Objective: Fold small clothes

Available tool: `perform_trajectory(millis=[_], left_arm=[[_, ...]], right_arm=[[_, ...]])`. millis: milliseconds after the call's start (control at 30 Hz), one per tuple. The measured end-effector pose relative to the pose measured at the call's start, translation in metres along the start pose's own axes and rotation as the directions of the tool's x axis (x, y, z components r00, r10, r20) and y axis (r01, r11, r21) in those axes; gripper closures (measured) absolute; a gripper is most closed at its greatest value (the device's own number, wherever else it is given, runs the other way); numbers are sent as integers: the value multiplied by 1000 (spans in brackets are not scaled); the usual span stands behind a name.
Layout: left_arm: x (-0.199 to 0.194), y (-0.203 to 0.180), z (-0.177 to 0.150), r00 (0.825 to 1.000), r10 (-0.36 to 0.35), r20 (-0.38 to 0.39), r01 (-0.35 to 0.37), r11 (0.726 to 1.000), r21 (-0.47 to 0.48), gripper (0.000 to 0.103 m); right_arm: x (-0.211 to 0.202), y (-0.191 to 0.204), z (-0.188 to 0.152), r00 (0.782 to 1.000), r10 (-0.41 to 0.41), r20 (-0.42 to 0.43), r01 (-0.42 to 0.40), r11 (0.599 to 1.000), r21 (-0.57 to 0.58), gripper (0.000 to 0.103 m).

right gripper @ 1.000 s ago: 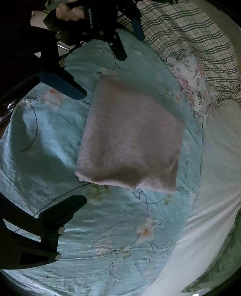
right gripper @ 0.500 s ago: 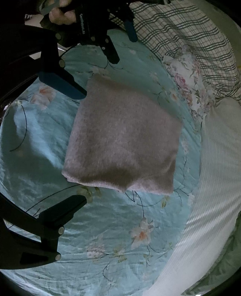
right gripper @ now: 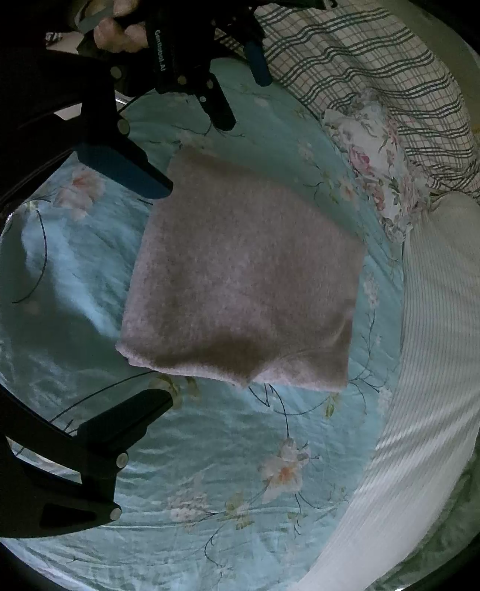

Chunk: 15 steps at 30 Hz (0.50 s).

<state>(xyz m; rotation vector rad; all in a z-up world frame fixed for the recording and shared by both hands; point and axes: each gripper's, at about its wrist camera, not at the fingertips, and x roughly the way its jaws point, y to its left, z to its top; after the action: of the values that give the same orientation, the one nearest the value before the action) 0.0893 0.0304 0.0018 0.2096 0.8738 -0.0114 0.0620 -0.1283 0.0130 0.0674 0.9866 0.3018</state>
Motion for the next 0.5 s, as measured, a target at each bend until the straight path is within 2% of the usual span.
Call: perform_trajectory(millis=[500], left_arm=[[2, -5, 1, 1000, -19, -9, 19, 1000, -9, 4]], right_arm=[[0, -2, 1, 1000, 5, 1, -5, 1000, 19, 0]])
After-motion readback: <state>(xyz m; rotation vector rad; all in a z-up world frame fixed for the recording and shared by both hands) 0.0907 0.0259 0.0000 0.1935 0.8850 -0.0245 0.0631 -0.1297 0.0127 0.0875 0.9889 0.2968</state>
